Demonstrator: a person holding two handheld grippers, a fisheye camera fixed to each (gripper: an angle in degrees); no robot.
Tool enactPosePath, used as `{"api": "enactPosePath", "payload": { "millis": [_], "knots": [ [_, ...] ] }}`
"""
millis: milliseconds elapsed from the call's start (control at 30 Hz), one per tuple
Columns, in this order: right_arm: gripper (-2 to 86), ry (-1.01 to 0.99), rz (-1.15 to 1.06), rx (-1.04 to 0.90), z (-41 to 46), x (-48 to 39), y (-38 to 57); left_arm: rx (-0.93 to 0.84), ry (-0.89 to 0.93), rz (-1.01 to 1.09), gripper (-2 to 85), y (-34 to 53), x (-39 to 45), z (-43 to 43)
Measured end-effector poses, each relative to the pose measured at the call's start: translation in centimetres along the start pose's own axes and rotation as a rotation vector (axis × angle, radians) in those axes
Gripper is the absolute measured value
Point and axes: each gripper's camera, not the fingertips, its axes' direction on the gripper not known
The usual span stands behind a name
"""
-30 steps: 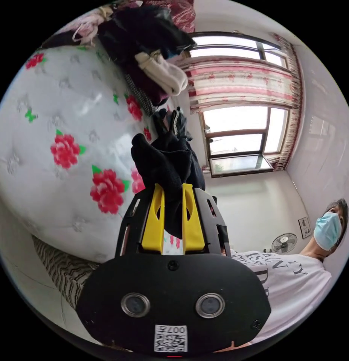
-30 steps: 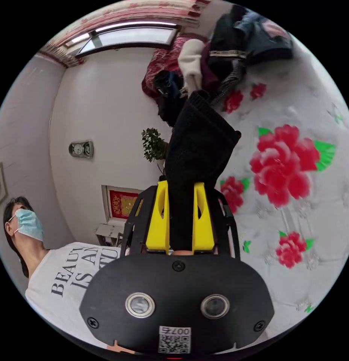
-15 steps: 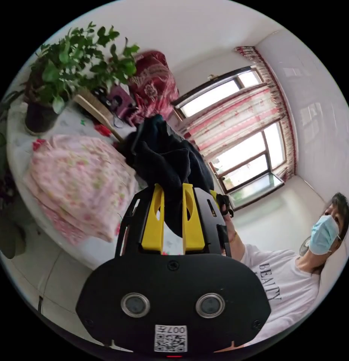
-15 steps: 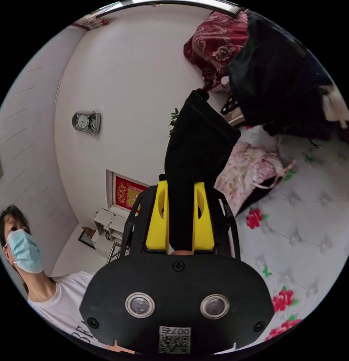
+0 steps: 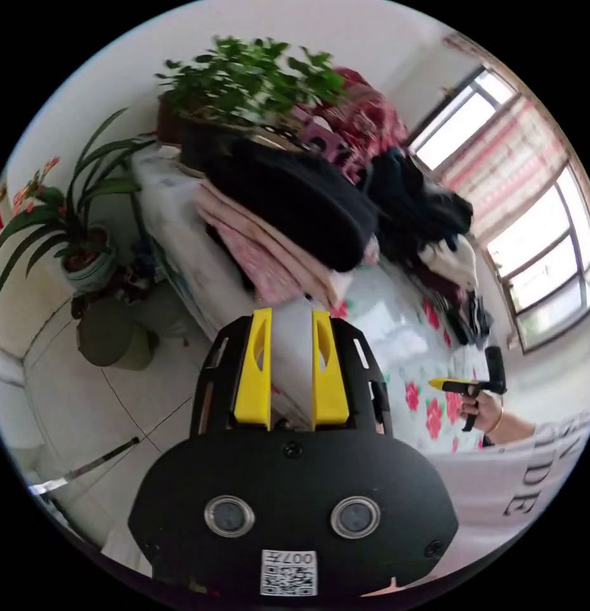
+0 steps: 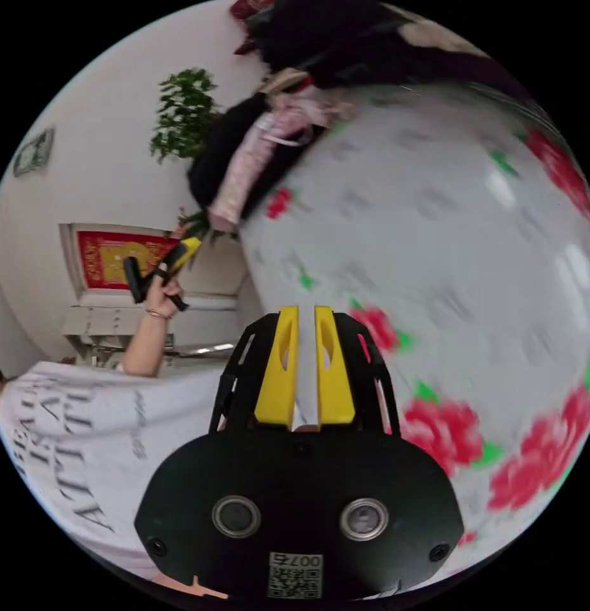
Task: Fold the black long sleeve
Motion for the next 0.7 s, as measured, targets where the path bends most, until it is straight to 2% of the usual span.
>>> {"api": "enactPosePath", "payload": {
  "millis": [167, 233, 333, 367, 467, 567, 633, 700],
  "knots": [
    [3.6, 0.339, 0.166, -0.002, -4.9, 3.0, 13.4, -0.307, 0.079, 0.345, 9.2, 5.7, 12.7, 8.9],
    [3.1, 0.470, 0.188, -0.018, -5.6, 2.7, 16.9, -0.419, 0.145, 0.583, 8.7, 8.5, 19.8, 12.5],
    [2.1, 0.737, 0.220, -0.060, -5.6, 2.2, 22.4, -0.467, 0.118, 0.915, 8.1, 12.7, 28.2, 15.1],
    [1.7, 0.820, 0.235, -0.074, -5.3, 2.2, 24.5, -0.470, 0.111, 0.967, 7.9, 13.5, 29.6, 15.5],
    [1.1, 0.891, 0.268, -0.119, -3.8, 3.2, 29.3, -0.507, 0.126, 1.092, 7.6, 17.4, 35.6, 17.4],
    [0.5, 0.805, 0.302, -0.154, -1.6, 4.9, 33.2, -0.549, 0.150, 1.092, 7.1, 21.0, 39.9, 19.4],
    [0.3, 0.771, 0.260, 0.050, -2.2, 3.7, 35.1, -0.605, 0.160, 1.044, 6.7, 23.8, 42.7, 21.4],
    [0.1, 0.726, 0.292, 0.171, -2.1, 3.6, 36.7, -0.646, 0.184, 1.023, 6.6, 25.9, 44.7, 23.0]
  ]
}}
